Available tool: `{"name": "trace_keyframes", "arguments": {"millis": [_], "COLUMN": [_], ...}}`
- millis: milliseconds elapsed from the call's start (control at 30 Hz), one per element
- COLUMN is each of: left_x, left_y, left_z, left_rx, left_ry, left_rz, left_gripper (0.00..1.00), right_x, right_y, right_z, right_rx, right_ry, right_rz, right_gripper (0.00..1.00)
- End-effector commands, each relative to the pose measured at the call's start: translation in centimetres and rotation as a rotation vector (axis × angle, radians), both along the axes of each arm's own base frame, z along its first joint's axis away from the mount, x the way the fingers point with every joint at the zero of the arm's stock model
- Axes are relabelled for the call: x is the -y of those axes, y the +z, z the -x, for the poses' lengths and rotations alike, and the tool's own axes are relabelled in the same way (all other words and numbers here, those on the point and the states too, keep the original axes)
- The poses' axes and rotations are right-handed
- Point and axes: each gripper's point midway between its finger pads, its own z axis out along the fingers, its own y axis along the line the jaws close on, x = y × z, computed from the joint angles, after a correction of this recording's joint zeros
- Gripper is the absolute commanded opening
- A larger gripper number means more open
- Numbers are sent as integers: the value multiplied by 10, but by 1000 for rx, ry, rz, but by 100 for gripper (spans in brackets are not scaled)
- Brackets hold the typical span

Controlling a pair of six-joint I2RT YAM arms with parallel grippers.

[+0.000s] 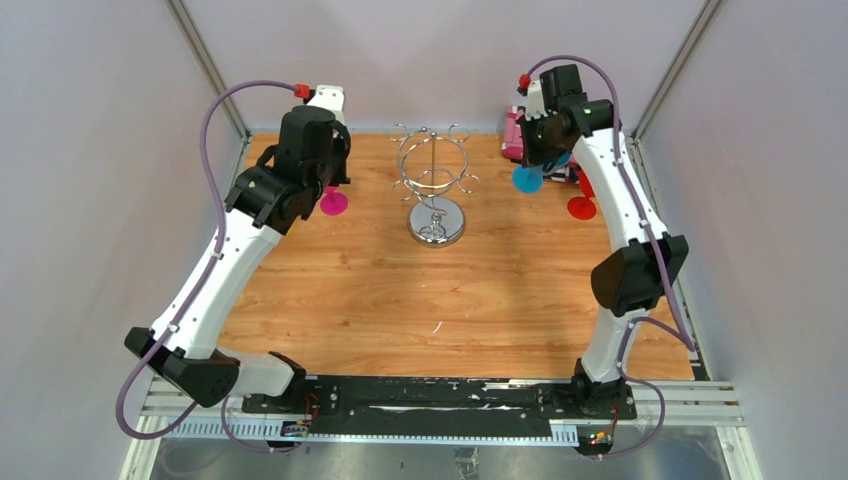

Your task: Take the wine glass off the wine glass rack

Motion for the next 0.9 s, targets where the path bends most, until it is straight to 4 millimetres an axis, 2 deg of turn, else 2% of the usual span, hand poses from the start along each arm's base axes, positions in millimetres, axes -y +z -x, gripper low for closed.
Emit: {"name": "trace_keyframes", "arguments": {"millis": [0,200,400,567,867], "left_x": [2,1,1,2,0], "left_y": [6,5,3,-4,-8], "left_z": [0,-1,-2,-3,-3], "left_rx": [36,33,30,19,12], "left_ry": [-17,-14,-8,-4,3], "left_rz": [-5,-9,-8,-13,-25], "left_gripper": [0,0,6,0,0], "right_x": [-5,-7,-8,-10,-11], "right_y": [-10,-34,-61,-85,-111], "right_z": [-1,-12,-22,-28,-39], "right_rx": [-43,-110,-164,-214,-248], "right_ry": [52,81,95,108,108], "right_rz": [55,92,121,127,116], "right_gripper": [0,0,0,0,0]}}
